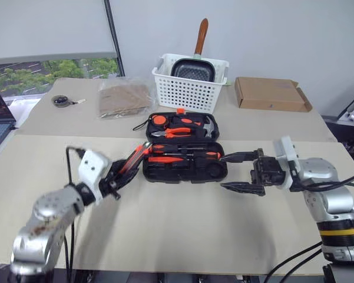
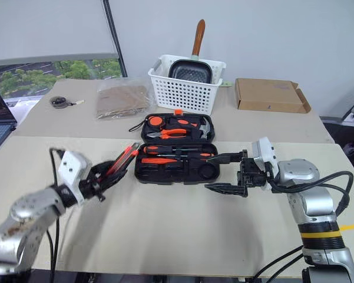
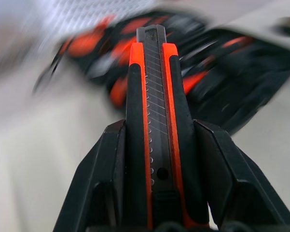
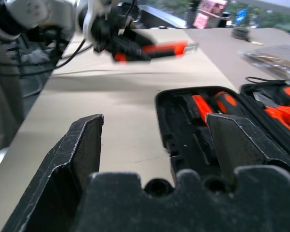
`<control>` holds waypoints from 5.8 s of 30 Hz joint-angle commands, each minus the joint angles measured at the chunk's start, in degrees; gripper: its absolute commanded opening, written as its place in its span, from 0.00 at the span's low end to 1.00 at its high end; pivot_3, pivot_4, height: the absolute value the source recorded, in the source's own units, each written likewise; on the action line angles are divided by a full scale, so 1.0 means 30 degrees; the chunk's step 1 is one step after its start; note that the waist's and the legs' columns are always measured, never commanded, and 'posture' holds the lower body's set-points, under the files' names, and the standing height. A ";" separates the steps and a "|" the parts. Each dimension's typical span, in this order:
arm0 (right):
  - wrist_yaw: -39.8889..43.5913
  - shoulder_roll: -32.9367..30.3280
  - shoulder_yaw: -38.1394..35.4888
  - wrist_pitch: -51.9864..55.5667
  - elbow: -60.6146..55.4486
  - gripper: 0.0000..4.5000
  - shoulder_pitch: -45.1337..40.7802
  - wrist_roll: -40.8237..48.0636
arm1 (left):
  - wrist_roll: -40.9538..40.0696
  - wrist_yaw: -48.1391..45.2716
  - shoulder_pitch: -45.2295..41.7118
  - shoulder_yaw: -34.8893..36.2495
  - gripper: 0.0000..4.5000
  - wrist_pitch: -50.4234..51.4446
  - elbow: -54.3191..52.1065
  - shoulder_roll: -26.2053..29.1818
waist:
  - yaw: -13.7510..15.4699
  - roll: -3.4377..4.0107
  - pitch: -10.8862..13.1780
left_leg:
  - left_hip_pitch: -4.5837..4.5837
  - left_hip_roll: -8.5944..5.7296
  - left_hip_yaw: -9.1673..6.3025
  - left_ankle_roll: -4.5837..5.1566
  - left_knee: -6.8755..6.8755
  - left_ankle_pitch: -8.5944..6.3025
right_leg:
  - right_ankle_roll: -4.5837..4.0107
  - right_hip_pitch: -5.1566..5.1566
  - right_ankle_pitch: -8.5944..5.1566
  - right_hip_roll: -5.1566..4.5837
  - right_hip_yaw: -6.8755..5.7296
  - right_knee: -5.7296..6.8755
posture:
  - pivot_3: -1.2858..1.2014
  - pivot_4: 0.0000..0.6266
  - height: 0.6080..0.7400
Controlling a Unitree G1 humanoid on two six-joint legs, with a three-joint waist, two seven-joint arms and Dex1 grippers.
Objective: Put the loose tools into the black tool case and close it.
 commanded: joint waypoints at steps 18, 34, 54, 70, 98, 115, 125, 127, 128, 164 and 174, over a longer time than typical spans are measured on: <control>-0.4718 -0.1564 -0.3781 0.0771 -0.5285 0.87 0.5285 0.0490 | 0.5937 -1.1027 -1.3393 -0.8789 0.37 -1.1222 1.9047 -0.2049 | -0.0129 -0.0030 0.0017 | -0.0041 -0.0039 0.0038 0.0088 0.0017 -0.0012 | 0.0040 -0.0015 -0.0009 0.0022 0.0011 -0.0020 | 0.52 0.24 0.70; -0.5096 -0.1615 -0.4342 0.0702 -0.5762 0.87 0.6075 0.0659 | 0.7265 -1.1626 -1.4450 -0.9096 0.37 -1.2255 2.1104 -0.3612 | -0.0104 -0.0036 0.0019 | -0.0027 -0.0035 0.0020 0.0085 0.0025 -0.0006 | 0.0045 -0.0001 -0.0010 0.0029 0.0011 -0.0006 | 0.52 0.24 0.70; -0.5156 -0.1499 -0.3748 0.0872 -0.5566 0.87 0.5418 0.0650 | 0.3558 -1.1711 -1.4248 -0.6106 0.87 -0.7831 1.6415 -0.3525 | -0.0106 -0.0036 0.0019 | -0.0026 -0.0038 0.0007 0.0106 0.0072 -0.0016 | 0.0066 0.0023 -0.0009 0.0027 0.0013 0.0005 | 0.52 0.24 0.70; -0.5203 -0.1445 -0.3486 0.0995 -0.5479 0.87 0.4984 0.0624 | 0.6199 -0.9876 -1.3969 -0.7569 0.01 -1.2384 2.1065 -0.5362 | -0.0075 -0.0038 0.0020 | -0.0027 -0.0048 0.0004 0.0107 0.0090 -0.0016 | 0.0069 0.0029 -0.0002 0.0021 0.0010 0.0011 | 0.52 0.24 0.70; -0.5643 -0.1609 -0.3706 0.0679 -0.5029 0.87 0.5376 -0.0026 | 0.9725 -0.6335 -1.4522 -0.8772 0.01 -1.7945 2.7947 -0.6754 | 0.0024 0.0031 -0.0337 | 0.0172 -0.0031 -0.0044 0.0146 0.0148 -0.0035 | 0.0155 0.0273 0.0038 -0.0055 0.0004 0.0000 | 0.52 0.24 0.70; -0.7969 -0.4318 -0.0252 0.3917 0.3576 0.87 0.0082 -0.6611 | -0.0358 -1.1428 -1.1381 -0.5011 0.73 -0.3021 0.9468 -0.2017 | -0.0723 -0.0063 -0.0272 | -0.0160 -0.0119 0.0020 0.0114 0.0125 0.0067 | 0.0239 -0.0030 0.0078 -0.0032 0.0055 -0.0098 | 0.52 0.24 0.70; -0.6608 -0.3460 0.2122 0.3015 1.0100 0.87 -0.4651 -0.8422 | -0.0923 -0.9130 -0.8933 -0.4496 0.99 0.0204 0.4059 0.0033 | -0.0588 -0.0044 -0.0235 | -0.0154 -0.0119 -0.0018 0.0202 0.0126 0.0021 | 0.0233 -0.0016 0.0088 -0.0026 0.0067 -0.0080 | 0.52 0.24 0.70; -0.6501 -0.3277 0.2385 0.2662 1.0918 0.87 -0.5174 -0.8764 | -0.1037 -0.8591 -0.8437 -0.4297 0.99 0.0611 0.3324 0.0281 | -0.0619 -0.0043 -0.0235 | -0.0154 -0.0118 -0.0015 0.0129 0.0125 0.0064 | 0.0230 -0.0016 0.0086 -0.0024 0.0070 -0.0080 | 0.52 0.24 0.70; -0.6424 -0.3204 0.2499 0.2497 1.1254 0.76 -0.5388 -0.8898 | -0.1147 -0.8371 -0.8249 -0.4241 1.00 0.0811 0.3009 0.0400 | -0.0640 -0.0044 -0.0234 | -0.0155 -0.0119 -0.0009 0.0065 0.0121 0.0102 | 0.0228 -0.0017 0.0088 -0.0026 0.0075 -0.0084 | 0.52 0.24 0.70; -0.2915 -0.1085 0.5757 0.7306 0.0006 0.01 -0.5218 -0.6942 | -0.3252 -0.4844 -0.6846 -0.2851 1.00 0.1823 0.1155 0.0561 | -0.0567 -0.0029 -0.0225 | -0.0146 -0.0118 -0.0024 0.0131 0.0136 0.0062 | 0.0214 -0.0026 0.0088 -0.0034 0.0071 -0.0021 | 0.52 0.24 0.70; -0.3424 -0.0310 0.6920 0.6066 0.2197 0.01 -0.5918 -0.8405 | -0.3863 -0.3663 -0.6756 -0.2428 1.00 0.2227 0.0636 0.0633 | -0.0578 -0.0032 -0.0224 | -0.0126 -0.0116 -0.0027 0.0119 0.0135 0.0070 | 0.0211 -0.0021 0.0088 -0.0024 0.0071 -0.0004 | 0.52 0.24 0.70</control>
